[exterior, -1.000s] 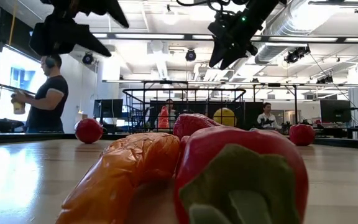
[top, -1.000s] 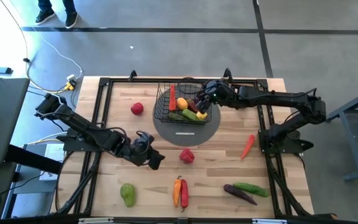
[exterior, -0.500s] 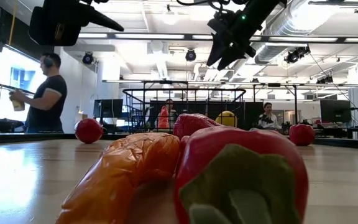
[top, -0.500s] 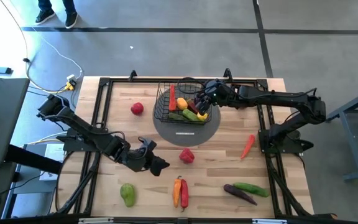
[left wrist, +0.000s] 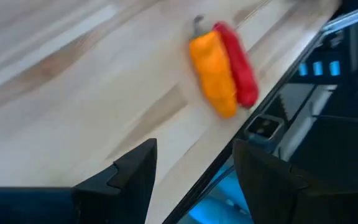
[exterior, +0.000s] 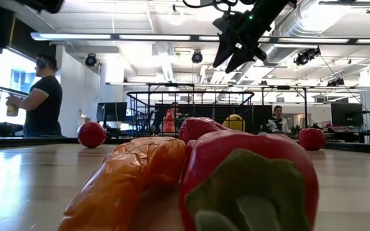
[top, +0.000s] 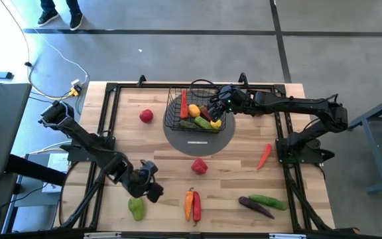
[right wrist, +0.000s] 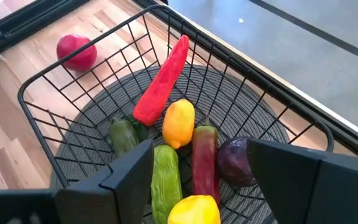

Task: Build produce basket
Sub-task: Put the chayote into the wire basket

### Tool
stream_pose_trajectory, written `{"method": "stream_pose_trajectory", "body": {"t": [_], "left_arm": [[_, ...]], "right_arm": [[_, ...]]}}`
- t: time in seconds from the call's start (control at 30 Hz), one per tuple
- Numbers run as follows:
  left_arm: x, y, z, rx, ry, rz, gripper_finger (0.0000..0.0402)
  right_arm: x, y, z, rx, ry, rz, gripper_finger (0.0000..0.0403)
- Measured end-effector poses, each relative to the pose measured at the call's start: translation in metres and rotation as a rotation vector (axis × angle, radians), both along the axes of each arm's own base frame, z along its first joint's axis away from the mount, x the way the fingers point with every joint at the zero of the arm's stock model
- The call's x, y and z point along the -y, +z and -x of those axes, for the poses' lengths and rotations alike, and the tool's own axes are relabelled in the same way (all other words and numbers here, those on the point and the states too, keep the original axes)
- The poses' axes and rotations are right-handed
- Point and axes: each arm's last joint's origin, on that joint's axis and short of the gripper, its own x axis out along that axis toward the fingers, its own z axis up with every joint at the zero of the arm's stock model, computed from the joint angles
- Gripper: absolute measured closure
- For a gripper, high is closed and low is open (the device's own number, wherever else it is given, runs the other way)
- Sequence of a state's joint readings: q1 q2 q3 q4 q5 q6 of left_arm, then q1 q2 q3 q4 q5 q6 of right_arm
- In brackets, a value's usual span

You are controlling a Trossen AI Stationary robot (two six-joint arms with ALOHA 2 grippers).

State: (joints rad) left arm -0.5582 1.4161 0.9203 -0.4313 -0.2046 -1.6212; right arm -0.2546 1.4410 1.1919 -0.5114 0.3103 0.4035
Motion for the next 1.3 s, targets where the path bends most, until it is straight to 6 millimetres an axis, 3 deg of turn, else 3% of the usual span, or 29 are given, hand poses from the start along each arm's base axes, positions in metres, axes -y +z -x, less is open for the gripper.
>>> {"method": "stream_pose_trajectory", "body": {"t": [0.47,0.73,1.3], "left_arm": [[0.016,0.010,0.049,-0.133,0.083,0.032,0.0202],[0.009,0.021,0.077,-0.215,0.147,0.051,0.0202],[0.003,0.021,0.089,-0.354,0.169,0.060,0.0202]], "right_arm": [[0.000,0.000,0.000,0.019,-0.028,-0.025,0.0162],[0.000,0.000,0.000,0.020,-0.028,-0.025,0.0162],[0.000,0.000,0.000,0.004,-0.016,-0.016,0.0162]]}}
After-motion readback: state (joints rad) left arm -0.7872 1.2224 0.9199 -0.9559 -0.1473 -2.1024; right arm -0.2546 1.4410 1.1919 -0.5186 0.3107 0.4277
